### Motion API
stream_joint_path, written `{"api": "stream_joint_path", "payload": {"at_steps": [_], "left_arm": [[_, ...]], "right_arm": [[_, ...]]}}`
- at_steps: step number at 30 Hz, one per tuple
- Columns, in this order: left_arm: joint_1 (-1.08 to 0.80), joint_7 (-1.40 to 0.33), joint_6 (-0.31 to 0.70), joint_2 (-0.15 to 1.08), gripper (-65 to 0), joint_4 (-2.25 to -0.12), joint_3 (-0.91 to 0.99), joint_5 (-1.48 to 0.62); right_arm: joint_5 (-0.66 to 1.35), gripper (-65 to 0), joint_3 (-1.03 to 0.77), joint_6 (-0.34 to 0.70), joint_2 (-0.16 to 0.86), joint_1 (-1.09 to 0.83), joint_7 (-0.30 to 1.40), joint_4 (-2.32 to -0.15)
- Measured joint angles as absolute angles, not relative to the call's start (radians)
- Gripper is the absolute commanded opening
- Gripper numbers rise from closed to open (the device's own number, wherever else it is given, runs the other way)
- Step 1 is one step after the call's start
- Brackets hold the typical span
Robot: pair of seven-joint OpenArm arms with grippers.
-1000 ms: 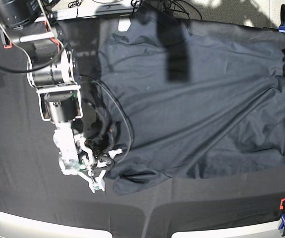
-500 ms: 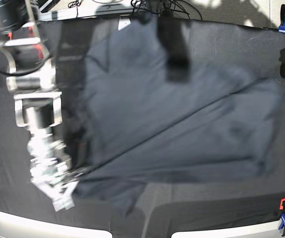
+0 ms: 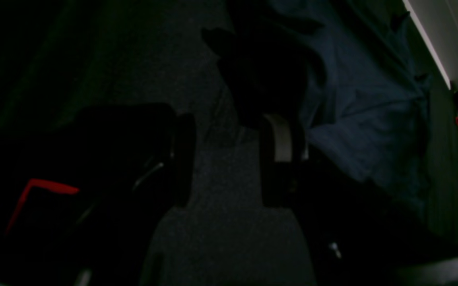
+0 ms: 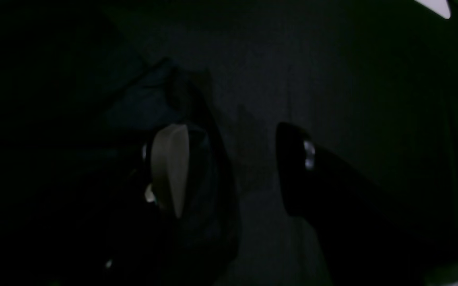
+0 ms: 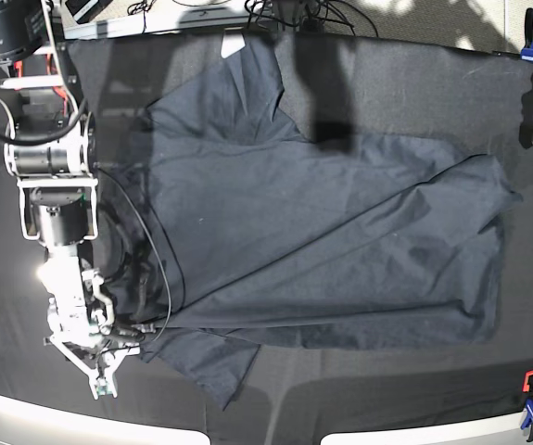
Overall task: Layout the t-shirt on the table in an organized manner, then fold the t-shirt properly
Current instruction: 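Pull the grasped edge outward with the right gripper to flatten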
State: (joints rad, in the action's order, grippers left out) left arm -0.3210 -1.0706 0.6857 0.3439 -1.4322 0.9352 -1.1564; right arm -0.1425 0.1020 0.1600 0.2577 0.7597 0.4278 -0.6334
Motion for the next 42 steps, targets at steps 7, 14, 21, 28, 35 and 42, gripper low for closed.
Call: {"api": "stream_joint_path", "payload": {"at_steps": [7, 14, 21, 28, 35, 42], "left_arm": [[-0.321, -1.062, 0.686, 0.344, -40.4, -1.432, 0.935, -1.156], [-0.319, -1.048, 0.686, 0.342, -40.4, -1.432, 0.936, -1.156], [-0.318, -1.045, 0.686, 0.290, -40.5, -1.432, 0.934, -1.156], [-0.313, -1.023, 0.686, 0.268, -40.5, -1.433, 0.773, -1.190], [-0.313, -1.028, 0.686, 0.263, -40.5, -1.433, 0.653, -1.190], [-0.313, -1.013, 0.686, 0.271, -40.5, -1.480, 0.654, -1.193]], "right_arm": [[-0.005, -31.2, 0.100, 0.358, 0.265, 0.739, 0.653, -0.755], [0.172, -31.2, 0.097, 0.430, 0.274, 0.477, 0.913, -1.223], [0.385, -31.2, -0.081, 0.429, 0.252, 0.149, 1.040, -1.586], [0.440, -31.2, -0.297, 0.442, 0.182, -0.126, 1.095, -1.842], [0.379, -31.2, -0.459, 0.448, 0.094, -0.303, 1.120, -2.017], [0.372, -31.2, -0.643, 0.448, 0.035, -0.324, 1.089, -1.987]]}}
